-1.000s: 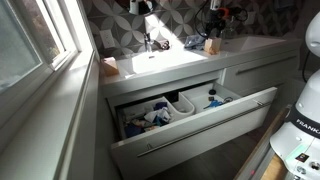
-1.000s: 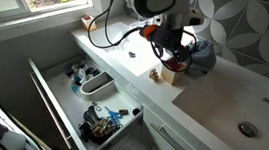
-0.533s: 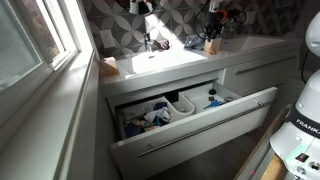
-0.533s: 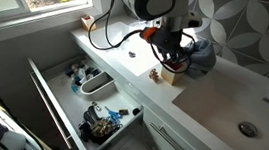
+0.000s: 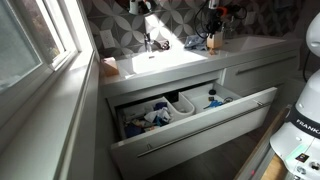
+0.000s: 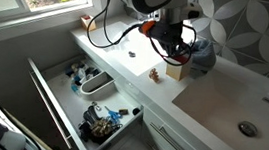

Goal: Move the box to the left

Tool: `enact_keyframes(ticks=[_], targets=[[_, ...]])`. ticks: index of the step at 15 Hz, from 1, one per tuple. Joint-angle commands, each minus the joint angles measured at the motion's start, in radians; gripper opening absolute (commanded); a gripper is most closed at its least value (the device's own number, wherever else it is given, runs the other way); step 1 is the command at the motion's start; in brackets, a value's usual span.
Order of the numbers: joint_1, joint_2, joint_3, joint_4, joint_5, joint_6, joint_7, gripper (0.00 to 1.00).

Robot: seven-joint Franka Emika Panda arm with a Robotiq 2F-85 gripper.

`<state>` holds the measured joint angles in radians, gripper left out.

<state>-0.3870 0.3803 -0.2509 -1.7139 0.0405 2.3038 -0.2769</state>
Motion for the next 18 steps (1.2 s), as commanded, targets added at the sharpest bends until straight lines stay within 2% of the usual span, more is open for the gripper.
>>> enact_keyframes(ticks=[1, 7, 8, 10, 13, 14, 18], targets=[[0.036, -0.218, 0.029, -0.186, -0.050, 0.024, -0.084, 0.01], [0.138, -0.508, 0.071, -0.403, -0.075, -0.138, -0.267, 0.01], [0.129, -0.381, 0.046, -0.287, -0.044, -0.113, -0.221, 0.04], [0.159, -0.460, 0.051, -0.350, -0.054, -0.138, -0.239, 0.04], [0.164, -0.493, 0.048, -0.383, -0.059, -0.142, -0.250, 0.01], [0.195, -0.489, 0.060, -0.380, -0.025, -0.130, -0.370, 0.01], [0.303, -0.469, 0.153, -0.311, -0.063, -0.210, -0.356, 0.01]])
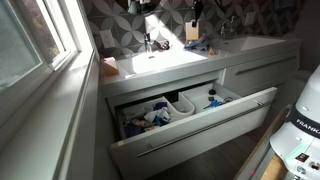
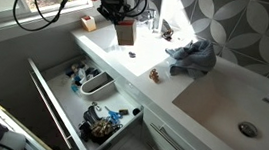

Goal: Move the box to the left

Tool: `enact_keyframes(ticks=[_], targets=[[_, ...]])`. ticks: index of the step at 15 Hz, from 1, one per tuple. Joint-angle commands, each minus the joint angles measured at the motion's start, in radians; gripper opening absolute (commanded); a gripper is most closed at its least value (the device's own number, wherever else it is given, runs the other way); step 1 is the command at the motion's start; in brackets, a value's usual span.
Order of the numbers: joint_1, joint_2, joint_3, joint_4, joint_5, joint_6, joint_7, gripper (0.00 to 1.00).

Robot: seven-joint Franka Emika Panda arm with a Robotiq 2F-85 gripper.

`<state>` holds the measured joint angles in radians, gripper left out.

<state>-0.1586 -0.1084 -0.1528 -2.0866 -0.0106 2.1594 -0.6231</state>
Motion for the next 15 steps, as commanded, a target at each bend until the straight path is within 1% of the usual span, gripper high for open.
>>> enact_keyframes(ticks=[1, 4, 6, 7, 8, 10, 15], targets=[[0.107, 0.038, 0.080, 0.094, -0.006, -0.096, -0.014, 0.01], [0.176, 0.109, 0.137, 0.219, -0.003, -0.198, -0.062, 0.01], [0.184, 0.172, 0.145, 0.324, 0.002, -0.247, -0.162, 0.01], [0.185, 0.089, 0.154, 0.196, 0.000, -0.182, -0.063, 0.04], [0.186, 0.115, 0.159, 0.237, -0.001, -0.200, -0.093, 0.04], [0.179, 0.151, 0.159, 0.284, -0.001, -0.214, -0.128, 0.04], [0.176, 0.166, 0.155, 0.299, -0.001, -0.215, -0.143, 0.04]])
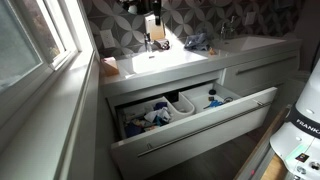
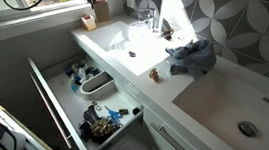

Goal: Move the box to the left

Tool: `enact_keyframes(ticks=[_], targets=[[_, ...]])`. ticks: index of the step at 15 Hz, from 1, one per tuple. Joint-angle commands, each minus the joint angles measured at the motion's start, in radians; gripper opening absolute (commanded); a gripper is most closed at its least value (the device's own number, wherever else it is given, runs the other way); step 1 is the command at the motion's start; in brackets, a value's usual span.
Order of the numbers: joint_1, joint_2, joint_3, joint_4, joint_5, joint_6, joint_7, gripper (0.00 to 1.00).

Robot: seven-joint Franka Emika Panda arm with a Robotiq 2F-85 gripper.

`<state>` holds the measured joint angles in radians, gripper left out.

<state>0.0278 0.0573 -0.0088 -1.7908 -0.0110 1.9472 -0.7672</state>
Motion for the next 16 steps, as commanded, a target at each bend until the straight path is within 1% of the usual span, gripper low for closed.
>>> enact_keyframes(ticks=[1, 2, 3, 4, 6, 8, 13, 16], targets=[[-0.011, 0.001, 0.011, 0.003, -0.001, -0.003, 0.001, 0.04], [-0.011, 0.001, 0.011, 0.003, -0.001, -0.004, 0.000, 0.01], [-0.009, 0.018, 0.015, 0.014, -0.021, 0.018, -0.064, 0.01], [-0.010, 0.060, 0.017, 0.064, -0.028, 0.011, -0.146, 0.01], [-0.020, 0.164, 0.015, 0.210, -0.041, -0.052, -0.255, 0.01], [-0.028, 0.232, 0.024, 0.301, -0.037, -0.069, -0.364, 0.01], [-0.037, 0.418, 0.067, 0.551, -0.028, -0.072, -0.606, 0.01], [-0.034, 0.522, 0.105, 0.697, -0.016, -0.050, -0.734, 0.01]])
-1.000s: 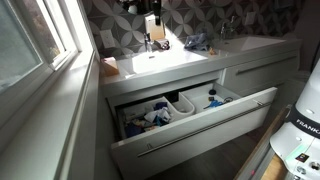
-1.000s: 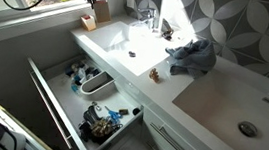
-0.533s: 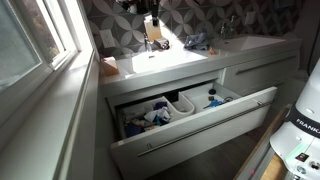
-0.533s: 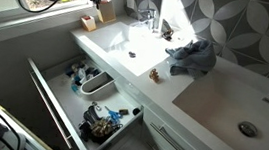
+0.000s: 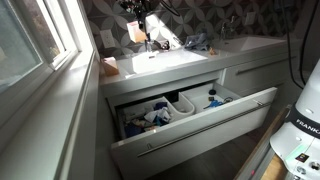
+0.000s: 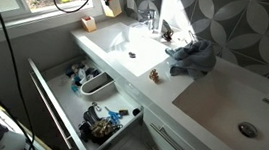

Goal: Move the box to the left

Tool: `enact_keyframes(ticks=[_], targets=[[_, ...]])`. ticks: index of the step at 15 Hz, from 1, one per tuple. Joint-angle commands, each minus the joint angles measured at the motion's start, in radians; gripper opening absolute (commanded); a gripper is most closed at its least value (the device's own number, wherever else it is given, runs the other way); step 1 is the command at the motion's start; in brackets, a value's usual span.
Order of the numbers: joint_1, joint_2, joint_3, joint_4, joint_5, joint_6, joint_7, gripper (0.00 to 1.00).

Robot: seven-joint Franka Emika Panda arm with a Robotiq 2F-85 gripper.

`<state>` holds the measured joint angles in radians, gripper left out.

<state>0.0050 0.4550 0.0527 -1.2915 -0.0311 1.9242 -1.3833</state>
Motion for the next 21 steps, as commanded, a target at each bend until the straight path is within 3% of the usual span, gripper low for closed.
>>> enact_keyframes(ticks=[1, 2, 7, 12, 14, 21], targets=[[-0.016, 0.153, 0.059, 0.246, 0.021, -0.020, -0.162, 0.01], [0.000, 0.065, 0.027, 0.094, 0.004, 0.002, -0.079, 0.04], [-0.003, 0.135, 0.043, 0.202, 0.006, 0.001, -0.132, 0.01], [0.027, 0.370, 0.057, 0.418, 0.042, -0.064, 0.024, 0.01], [0.047, 0.452, 0.054, 0.498, 0.026, -0.038, 0.069, 0.01], [0.116, 0.611, 0.064, 0.762, 0.019, -0.043, 0.124, 0.01]])
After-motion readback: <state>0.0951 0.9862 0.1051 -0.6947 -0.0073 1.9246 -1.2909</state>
